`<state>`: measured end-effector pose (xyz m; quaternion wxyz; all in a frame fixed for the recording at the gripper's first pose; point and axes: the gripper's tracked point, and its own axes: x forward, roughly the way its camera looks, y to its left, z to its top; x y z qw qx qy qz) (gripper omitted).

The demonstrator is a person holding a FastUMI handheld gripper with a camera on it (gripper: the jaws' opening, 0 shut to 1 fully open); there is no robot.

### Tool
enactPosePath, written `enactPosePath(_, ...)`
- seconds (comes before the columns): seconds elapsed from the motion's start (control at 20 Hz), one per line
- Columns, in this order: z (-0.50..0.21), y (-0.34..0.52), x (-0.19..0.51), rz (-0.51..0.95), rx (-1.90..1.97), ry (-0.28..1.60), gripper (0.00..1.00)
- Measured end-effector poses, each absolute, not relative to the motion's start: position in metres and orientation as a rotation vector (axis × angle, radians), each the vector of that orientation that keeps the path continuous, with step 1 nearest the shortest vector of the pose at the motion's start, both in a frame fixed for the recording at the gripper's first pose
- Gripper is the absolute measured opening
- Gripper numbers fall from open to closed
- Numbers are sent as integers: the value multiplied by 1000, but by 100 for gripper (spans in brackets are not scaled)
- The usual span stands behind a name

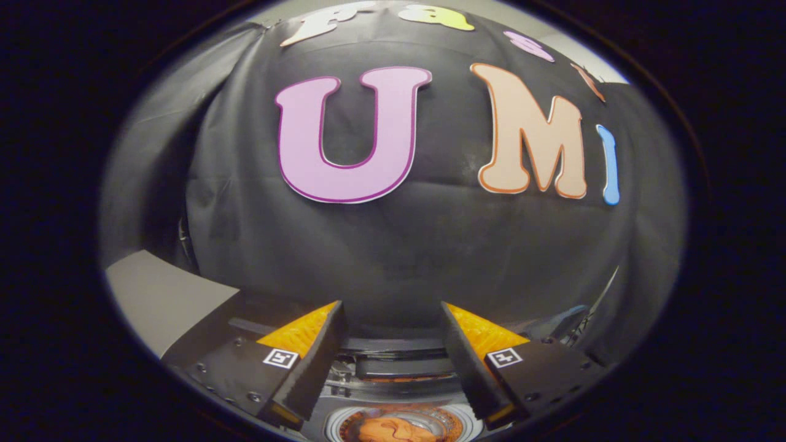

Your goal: Put the clothes into the washing machine and then close the washing machine lid.

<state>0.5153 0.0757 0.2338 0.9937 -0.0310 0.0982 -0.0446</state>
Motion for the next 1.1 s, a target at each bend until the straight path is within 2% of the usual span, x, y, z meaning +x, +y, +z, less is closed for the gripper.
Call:
enactPosePath(0.4, 194, 84, 423, -46, -14, 250, 95)
enactPosePath(0.7, 177, 86, 386, -35, 24, 247, 95)
enactPosePath(1.1, 202, 80, 354, -7, 24, 115, 95)
